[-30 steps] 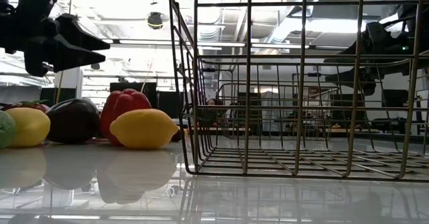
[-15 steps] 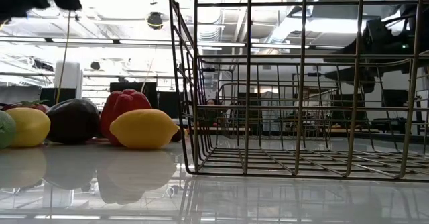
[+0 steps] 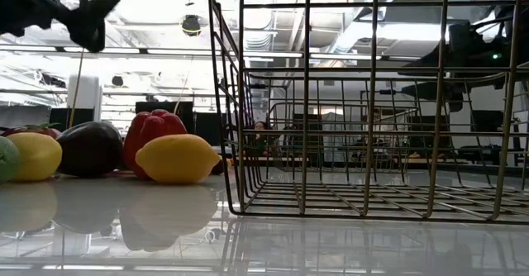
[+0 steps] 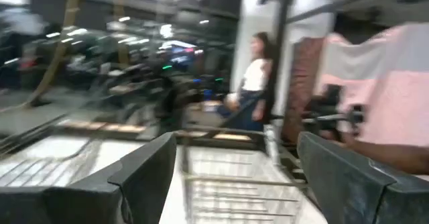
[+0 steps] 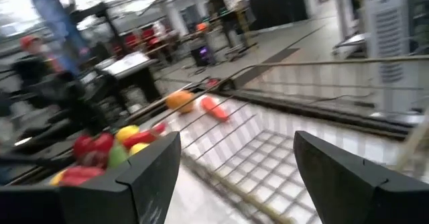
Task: Sort produce into baskets
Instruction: Put the brown potato into the top wire basket
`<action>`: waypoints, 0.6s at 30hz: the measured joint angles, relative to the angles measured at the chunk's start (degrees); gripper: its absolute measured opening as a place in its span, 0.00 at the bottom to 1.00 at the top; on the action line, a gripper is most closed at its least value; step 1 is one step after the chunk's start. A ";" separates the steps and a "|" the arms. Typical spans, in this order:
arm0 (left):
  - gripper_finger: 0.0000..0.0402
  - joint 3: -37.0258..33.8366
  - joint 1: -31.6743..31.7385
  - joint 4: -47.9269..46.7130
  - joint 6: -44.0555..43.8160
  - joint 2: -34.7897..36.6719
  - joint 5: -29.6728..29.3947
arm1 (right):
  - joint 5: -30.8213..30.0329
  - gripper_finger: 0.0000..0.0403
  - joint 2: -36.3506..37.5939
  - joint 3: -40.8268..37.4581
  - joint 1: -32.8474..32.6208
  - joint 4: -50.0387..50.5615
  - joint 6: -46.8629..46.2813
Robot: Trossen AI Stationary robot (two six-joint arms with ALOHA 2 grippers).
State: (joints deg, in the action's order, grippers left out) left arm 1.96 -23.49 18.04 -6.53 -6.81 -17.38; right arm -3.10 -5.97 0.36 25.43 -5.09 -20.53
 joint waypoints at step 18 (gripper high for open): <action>0.75 24.18 24.60 -37.65 -10.61 -22.55 -12.53 | 1.85 0.78 -14.89 3.81 0.04 -6.40 6.01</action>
State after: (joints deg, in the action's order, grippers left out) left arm 26.13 1.12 -19.61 -17.15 -29.36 -29.91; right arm -1.26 -20.86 4.17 25.47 -11.49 -14.52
